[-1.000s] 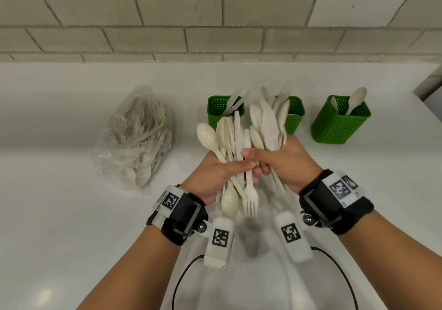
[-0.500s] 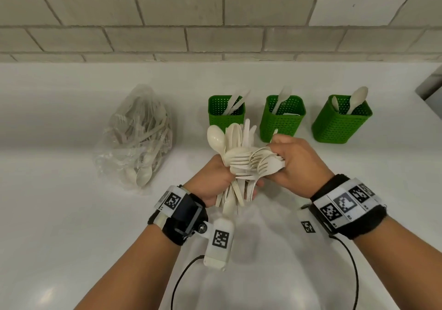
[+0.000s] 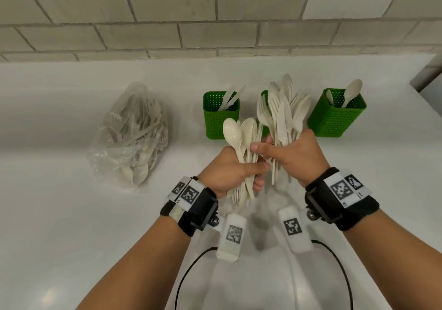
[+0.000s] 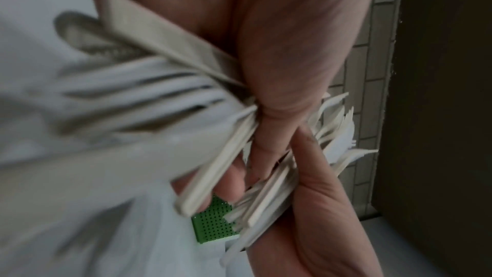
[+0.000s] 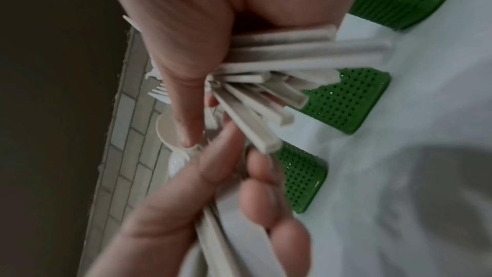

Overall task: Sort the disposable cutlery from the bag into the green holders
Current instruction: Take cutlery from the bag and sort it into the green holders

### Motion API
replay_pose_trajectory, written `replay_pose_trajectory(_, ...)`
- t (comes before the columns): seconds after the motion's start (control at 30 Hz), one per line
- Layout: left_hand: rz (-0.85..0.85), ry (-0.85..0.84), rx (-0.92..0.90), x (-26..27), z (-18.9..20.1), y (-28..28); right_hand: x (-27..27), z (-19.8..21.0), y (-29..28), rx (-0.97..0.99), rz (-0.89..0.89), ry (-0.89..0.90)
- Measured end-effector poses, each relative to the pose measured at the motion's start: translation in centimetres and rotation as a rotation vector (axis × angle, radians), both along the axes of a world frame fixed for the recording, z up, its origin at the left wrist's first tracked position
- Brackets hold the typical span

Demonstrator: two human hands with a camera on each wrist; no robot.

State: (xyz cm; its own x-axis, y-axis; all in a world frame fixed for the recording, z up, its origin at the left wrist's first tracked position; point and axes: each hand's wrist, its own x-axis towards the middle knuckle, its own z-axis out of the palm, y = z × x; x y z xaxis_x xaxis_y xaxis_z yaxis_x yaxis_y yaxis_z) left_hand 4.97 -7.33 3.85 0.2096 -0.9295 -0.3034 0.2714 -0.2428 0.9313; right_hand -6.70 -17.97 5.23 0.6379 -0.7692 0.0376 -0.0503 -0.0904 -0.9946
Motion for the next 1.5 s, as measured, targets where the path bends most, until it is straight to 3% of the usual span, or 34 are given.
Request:
replay_pose_trajectory(0.1, -0.017, 0.010, -0.007, -0.2, -0.1, -0.2, -0.8, 0.4, -0.4, 0.114, -0.037, -0.052)
replay_pose_trajectory(0.23, -0.022, 0.168, -0.039, -1.2, 0.2, -0.4, -2.0, 0.4, -1.2, 0.271, -0.134, -0.163)
replay_pose_trajectory(0.37, 0.013, 0.158, -0.040, -2.3, 0.5, -1.1, -3.6, 0.3, -3.0, 0.306, -0.239, -0.275)
replay_pose_trajectory(0.43, 0.056, 0.120, -0.035, -2.8, 0.5, -1.7, -4.6, 0.3, -3.9, 0.190, -0.294, -0.244)
replay_pose_trajectory(0.53, 0.101, 0.057, -0.011, -3.0, 0.4, -2.4, -6.9, 0.8, -5.4, -0.109, -0.269, -0.039)
replay_pose_trajectory(0.67, 0.013, -0.023, 0.001, -4.0, 0.8, -3.6, -8.2, 1.2, -5.6, -0.567, 0.181, 0.198)
replay_pose_trajectory(0.73, -0.012, 0.003, -0.013, -4.9, 0.9, -4.3, -7.9, 0.1, -5.6, -0.744, 0.302, 0.228)
replay_pose_trajectory(0.87, 0.105, 0.136, -0.015, -5.7, 0.5, -4.8, -8.2, -1.3, -6.7, -0.932, 0.227, 0.234)
replay_pose_trajectory(0.93, 0.150, 0.175, -0.011, -5.6, 0.5, -4.8, -8.7, -1.7, -7.3, -0.784, 0.105, 0.192)
replay_pose_trajectory(1.03, 0.181, 0.173, -0.008, -5.2, 0.6, -4.9, -8.5, -1.5, -8.3, -0.104, -0.064, 0.081)
replay_pose_trajectory(1.13, 0.142, 0.101, -0.028, -5.8, 0.9, -5.5, -7.5, -0.2, -7.8, 0.315, 0.061, 0.010)
replay_pose_trajectory(1.23, 0.109, 0.031, -0.057, -6.5, 1.1, -6.0, -6.6, -0.2, -7.0, 0.380, 0.195, 0.029)
replay_pose_trajectory(1.3, 0.116, 0.043, -0.057, -6.4, 0.8, -5.9, -6.3, -0.2, -7.4, 0.412, 0.099, -0.017)
replay_pose_trajectory(1.4, 0.159, 0.057, -0.011, -6.0, 0.2, -5.5, -6.0, 0.0, -8.5, 0.607, -0.078, -0.181)
replay_pose_trajectory(1.5, 0.184, 0.038, -0.016, -6.0, -0.1, -5.4, -6.0, 0.3, -8.8, 0.637, -0.034, -0.205)
